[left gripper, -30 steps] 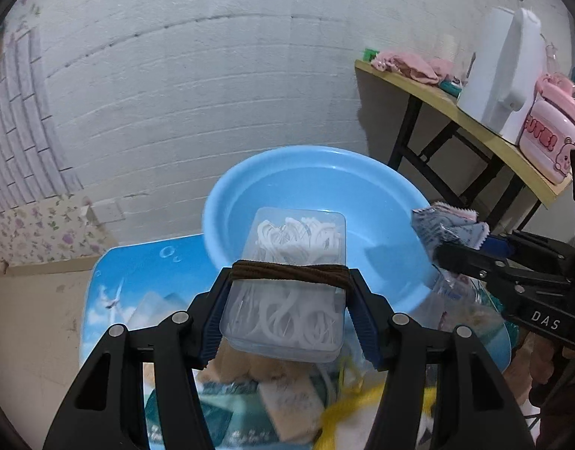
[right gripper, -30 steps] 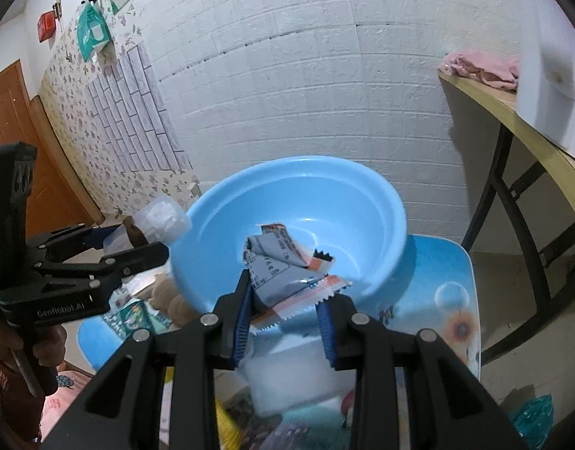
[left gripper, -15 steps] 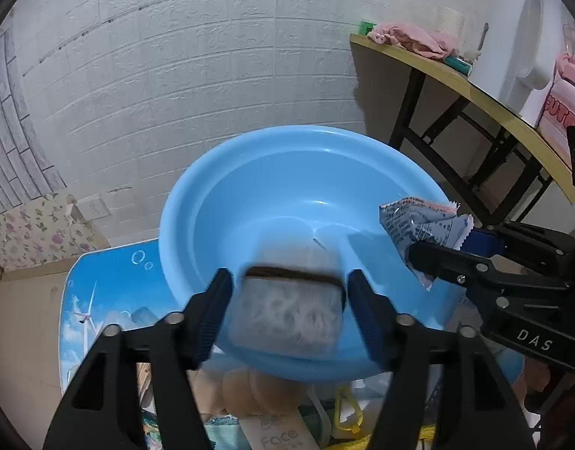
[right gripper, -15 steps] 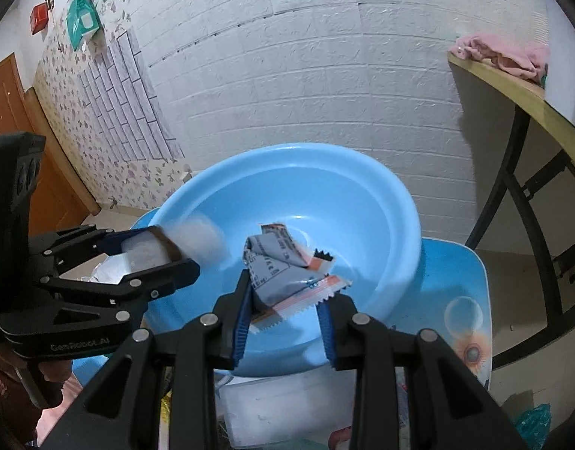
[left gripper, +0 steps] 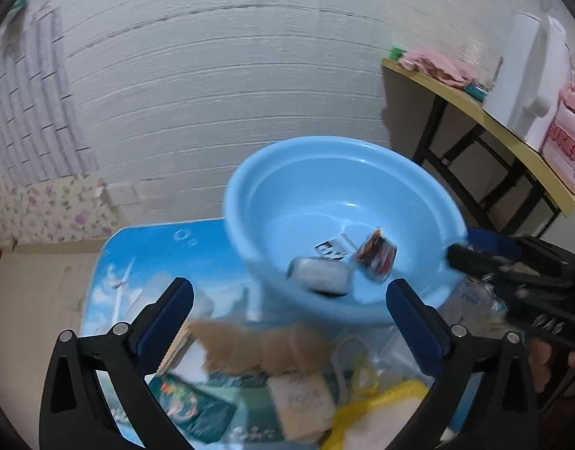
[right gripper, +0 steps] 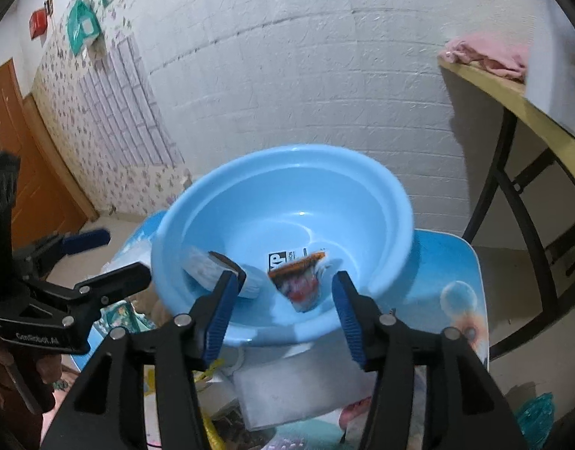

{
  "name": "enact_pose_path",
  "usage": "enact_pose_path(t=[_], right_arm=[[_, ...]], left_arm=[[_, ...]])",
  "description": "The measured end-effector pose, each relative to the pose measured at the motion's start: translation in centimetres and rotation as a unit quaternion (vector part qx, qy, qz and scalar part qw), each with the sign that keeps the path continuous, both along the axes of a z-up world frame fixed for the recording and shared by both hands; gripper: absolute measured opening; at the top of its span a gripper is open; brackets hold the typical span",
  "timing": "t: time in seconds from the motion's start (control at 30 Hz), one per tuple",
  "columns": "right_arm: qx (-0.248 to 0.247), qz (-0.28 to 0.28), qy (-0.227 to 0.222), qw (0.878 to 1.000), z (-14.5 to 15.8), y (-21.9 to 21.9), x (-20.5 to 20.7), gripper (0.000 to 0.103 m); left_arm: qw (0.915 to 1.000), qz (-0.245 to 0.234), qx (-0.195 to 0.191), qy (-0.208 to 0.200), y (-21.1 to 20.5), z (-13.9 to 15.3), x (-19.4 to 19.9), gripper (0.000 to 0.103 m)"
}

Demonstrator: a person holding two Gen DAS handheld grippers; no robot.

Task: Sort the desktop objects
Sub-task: 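Drop the snack packet and hair-tie box into the blue basin with both grippers, then move both grippers back over the table toward the remaining items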

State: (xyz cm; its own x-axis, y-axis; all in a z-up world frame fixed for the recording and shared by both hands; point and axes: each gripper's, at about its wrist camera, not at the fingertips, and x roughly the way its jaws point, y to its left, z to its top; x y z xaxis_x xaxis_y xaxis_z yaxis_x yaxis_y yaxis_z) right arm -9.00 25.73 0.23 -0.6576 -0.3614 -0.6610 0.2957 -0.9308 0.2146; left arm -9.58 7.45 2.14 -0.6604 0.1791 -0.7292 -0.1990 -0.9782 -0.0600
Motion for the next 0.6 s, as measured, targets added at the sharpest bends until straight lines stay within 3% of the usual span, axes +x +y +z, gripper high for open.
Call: enact_pose_path(t=[0.07,0.13,0.2,0.33,0.43,0.6], right_arm=[[-0.017,-0.012,0.020,1.000,0.4,0.7,0.9,0.069],[-0.019,-0.020,0.034,0.999,0.7,0.9,1.7,0.092],[-0.001,-0.026,0.057,0.998,0.9,0.7,2.5,0.103],[0.023,-0.020,0.111,0.993,1.0,0.3,4.7,0.103],[0.036,-0.002,0.102,0.994,0.7,0.0,5.9,0.103],[0.075,-0.045,0.085,0.993,-0.1,1.0,7.1,0.103]], left_arm=[[0.9997,0.018,-0.011,0.012,-1.0,-0.1,0.9,0.103],[0.9991,0.030,-0.020,0.024,-1.7,-0.3,1.5,0.103],[0.9986,0.033,-0.022,0.036,-2.5,-0.5,2.1,0.103],[0.9968,0.052,-0.049,0.035,-3.8,-0.9,3.1,0.103],[0.9972,0.051,-0.037,0.040,-4.9,-0.9,3.9,0.103],[0.9971,0.066,-0.016,0.036,-7.7,-1.7,5.2,0.103]])
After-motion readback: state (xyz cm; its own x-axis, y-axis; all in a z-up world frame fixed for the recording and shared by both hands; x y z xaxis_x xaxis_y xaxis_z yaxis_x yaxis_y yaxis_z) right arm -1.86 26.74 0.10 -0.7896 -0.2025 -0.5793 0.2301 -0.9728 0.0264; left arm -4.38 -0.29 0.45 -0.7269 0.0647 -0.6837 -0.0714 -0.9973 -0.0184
